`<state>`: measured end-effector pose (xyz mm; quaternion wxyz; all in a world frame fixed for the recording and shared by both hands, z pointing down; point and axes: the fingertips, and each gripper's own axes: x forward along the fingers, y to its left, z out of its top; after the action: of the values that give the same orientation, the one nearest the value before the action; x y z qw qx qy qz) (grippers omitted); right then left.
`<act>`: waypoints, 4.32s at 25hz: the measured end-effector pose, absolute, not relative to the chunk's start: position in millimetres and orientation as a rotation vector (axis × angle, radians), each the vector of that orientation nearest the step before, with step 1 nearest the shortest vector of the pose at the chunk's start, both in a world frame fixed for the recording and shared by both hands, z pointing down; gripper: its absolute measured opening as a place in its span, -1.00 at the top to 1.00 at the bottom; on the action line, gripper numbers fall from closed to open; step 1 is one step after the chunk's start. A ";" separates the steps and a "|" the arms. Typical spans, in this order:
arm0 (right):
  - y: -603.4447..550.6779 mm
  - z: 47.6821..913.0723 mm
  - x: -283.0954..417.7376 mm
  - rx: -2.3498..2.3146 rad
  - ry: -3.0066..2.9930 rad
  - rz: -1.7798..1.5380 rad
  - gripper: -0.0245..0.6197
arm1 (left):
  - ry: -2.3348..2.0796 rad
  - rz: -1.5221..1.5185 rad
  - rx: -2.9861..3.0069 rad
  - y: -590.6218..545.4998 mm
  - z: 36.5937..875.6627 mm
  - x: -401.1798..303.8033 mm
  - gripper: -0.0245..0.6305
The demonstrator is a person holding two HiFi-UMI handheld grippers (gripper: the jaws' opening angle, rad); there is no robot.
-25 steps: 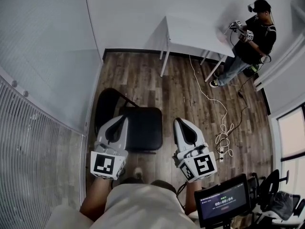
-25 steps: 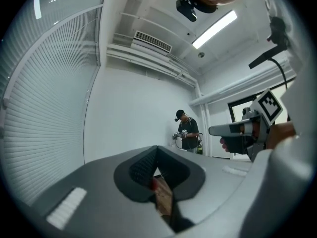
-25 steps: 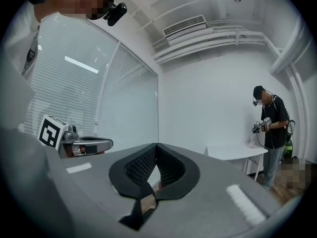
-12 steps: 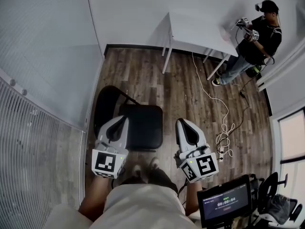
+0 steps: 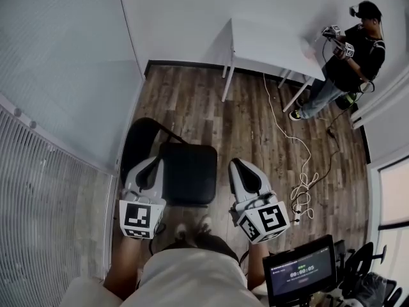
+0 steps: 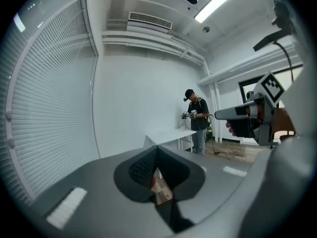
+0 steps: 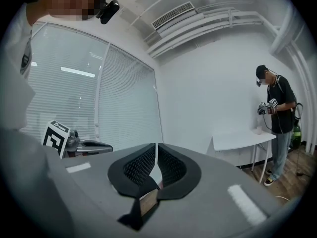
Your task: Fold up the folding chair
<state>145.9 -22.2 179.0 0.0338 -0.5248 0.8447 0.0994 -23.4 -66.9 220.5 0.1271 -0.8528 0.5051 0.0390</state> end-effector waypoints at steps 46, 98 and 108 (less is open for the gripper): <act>-138.6 316.3 169.2 -1.695 2.693 -0.530 0.66 | 1.912 -0.204 -2.600 -159.6 322.9 -101.2 0.73; -255.4 570.2 221.0 -1.793 2.678 -1.304 0.35 | 2.177 -0.956 -2.684 -268.9 475.7 -195.3 0.43; -249.8 618.1 246.0 -1.808 2.668 -1.409 0.32 | 2.292 -0.894 -2.621 -257.1 473.9 -211.1 0.37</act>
<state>246.0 -249.8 618.1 -0.1870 -0.5048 0.7452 -0.3935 -211.1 -257.1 473.9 -0.2249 -0.7104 0.6213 -0.2423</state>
